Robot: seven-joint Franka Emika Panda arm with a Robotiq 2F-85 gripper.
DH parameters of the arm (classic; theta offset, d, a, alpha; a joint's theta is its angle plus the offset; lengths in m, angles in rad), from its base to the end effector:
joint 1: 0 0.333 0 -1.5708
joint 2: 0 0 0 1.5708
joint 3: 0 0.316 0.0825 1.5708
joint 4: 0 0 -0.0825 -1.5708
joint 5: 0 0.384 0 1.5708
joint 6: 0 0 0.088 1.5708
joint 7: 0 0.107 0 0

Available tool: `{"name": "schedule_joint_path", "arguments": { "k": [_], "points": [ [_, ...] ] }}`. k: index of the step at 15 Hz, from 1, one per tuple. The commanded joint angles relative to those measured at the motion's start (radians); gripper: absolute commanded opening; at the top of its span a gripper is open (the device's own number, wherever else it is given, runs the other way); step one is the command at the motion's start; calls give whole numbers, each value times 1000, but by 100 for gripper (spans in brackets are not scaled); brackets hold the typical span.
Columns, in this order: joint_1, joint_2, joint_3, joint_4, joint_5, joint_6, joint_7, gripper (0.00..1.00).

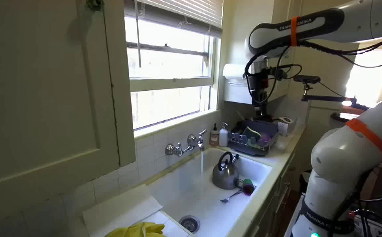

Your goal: Turn the tap to the right and close the tap

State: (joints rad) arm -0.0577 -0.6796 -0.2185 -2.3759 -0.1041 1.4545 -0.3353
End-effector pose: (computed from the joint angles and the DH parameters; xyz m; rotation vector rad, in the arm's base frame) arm 0.3019 -0.1110 0.5328 -3.0145 -0.1887 0.3550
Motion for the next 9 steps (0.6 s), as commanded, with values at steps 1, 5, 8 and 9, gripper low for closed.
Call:
{"name": "schedule_joint_path", "arguments": {
  "k": [1,5,8,9],
  "points": [
    [-1,1,1,2,1,-2,0,100],
    [-1,1,1,2,1,-1,0,100],
    [-3,34,12,-3,21,54,48,100],
    [-1,45,14,-7,33,90,63,100]
  ]
}}
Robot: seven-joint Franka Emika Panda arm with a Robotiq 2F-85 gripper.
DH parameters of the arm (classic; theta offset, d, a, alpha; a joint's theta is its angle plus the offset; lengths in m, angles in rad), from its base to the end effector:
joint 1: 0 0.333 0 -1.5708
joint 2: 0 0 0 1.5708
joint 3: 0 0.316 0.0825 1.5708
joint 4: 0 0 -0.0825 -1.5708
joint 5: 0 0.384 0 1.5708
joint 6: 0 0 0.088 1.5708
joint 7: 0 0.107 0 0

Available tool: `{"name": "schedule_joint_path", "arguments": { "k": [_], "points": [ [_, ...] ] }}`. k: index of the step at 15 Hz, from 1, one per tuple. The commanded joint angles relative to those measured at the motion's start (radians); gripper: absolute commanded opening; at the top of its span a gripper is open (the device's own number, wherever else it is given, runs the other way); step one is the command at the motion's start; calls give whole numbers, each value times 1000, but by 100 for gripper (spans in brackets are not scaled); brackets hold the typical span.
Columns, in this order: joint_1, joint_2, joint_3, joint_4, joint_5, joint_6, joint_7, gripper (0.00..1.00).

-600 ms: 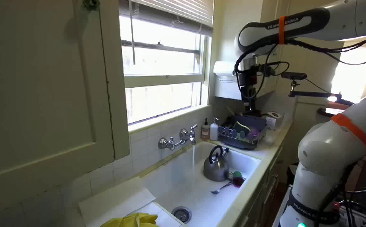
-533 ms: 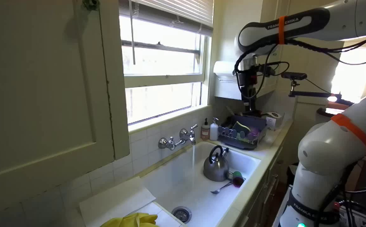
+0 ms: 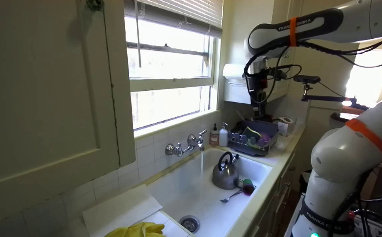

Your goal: Turn the tap to the right and close the tap

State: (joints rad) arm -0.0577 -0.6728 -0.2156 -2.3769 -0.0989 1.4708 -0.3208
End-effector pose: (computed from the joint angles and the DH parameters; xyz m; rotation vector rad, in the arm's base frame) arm 0.3055 -0.1099 0.5314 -3.0191 -0.1694 0.3425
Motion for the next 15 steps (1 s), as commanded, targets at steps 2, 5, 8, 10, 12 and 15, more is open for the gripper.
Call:
{"name": "schedule_joint_path", "arguments": {
  "k": [2,5,8,10,12,15],
  "points": [
    [-2,69,16,-24,51,193,82,100],
    [8,131,22,-50,98,384,89,100],
    [8,191,45,-82,105,565,92,100],
    [4,244,59,-97,99,661,108,100],
    [6,288,62,-114,109,752,112,100],
    [9,358,65,-131,125,889,124,100]
  ]
}}
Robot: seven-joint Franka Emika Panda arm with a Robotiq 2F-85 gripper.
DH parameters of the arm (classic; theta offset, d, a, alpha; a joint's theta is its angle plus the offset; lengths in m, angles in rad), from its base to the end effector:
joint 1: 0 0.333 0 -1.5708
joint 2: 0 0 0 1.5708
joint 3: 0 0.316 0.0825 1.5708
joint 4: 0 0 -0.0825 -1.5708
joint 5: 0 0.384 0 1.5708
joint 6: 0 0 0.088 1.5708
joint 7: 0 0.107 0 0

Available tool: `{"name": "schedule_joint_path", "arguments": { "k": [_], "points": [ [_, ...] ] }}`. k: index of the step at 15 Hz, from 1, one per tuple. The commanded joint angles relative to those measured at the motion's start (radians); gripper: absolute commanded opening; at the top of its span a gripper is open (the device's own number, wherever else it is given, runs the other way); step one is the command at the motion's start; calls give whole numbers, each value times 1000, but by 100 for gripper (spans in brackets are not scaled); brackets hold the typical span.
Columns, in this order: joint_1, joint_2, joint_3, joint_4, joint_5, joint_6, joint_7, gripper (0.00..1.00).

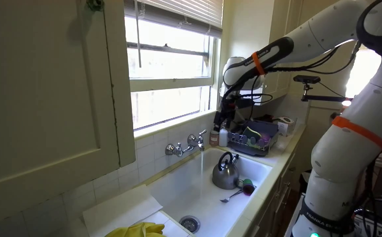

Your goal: Turn the tap to the right and close the tap

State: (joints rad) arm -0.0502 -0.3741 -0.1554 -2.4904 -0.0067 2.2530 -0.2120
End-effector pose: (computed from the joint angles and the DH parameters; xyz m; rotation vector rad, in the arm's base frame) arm 0.4252 -0.0899 0.4326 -3.1107 -0.0266 -0.2185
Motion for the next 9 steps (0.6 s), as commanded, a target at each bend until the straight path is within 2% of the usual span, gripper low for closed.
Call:
{"name": "schedule_joint_path", "arguments": {
  "k": [1,9],
  "points": [
    [4,84,5,-18,42,143,13,100],
    [19,273,22,33,135,281,-1,100]
  ]
}}
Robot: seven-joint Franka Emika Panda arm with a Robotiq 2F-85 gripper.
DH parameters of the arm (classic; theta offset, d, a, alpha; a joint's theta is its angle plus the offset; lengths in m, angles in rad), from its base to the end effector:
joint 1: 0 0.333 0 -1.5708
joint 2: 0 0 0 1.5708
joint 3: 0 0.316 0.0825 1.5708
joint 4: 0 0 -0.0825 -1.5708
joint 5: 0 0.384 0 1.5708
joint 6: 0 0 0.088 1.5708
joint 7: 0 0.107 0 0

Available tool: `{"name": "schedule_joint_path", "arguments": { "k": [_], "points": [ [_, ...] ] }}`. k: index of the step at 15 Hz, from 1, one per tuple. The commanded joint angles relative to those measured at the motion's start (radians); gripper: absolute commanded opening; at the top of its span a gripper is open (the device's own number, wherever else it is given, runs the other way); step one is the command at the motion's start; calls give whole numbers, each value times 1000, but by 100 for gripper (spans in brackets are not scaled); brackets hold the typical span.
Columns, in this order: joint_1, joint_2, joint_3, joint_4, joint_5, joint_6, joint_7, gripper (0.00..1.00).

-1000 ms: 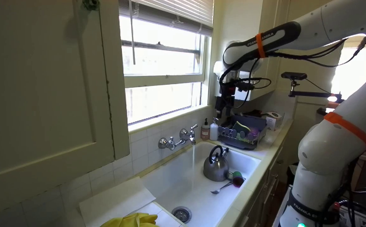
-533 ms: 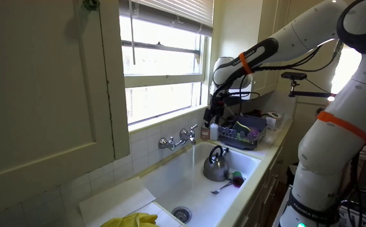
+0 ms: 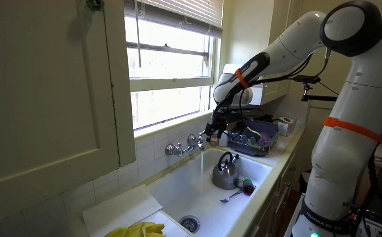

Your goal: Turn the tap to the right and close the tap

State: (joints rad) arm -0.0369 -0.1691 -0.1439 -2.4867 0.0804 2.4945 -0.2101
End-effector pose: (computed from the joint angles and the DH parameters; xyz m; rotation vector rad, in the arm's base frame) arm 0.4637 -0.0851 0.3674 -3.0850 0.0474 -0.2880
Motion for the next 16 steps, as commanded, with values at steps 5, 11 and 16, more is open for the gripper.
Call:
{"name": "schedule_joint_path", "arguments": {
  "k": [5,11,16],
  "points": [
    [-3,170,35,84,78,99,18,100],
    [-10,269,68,168,78,108,48,100],
    [-20,323,75,218,68,109,78,100]
  ]
}}
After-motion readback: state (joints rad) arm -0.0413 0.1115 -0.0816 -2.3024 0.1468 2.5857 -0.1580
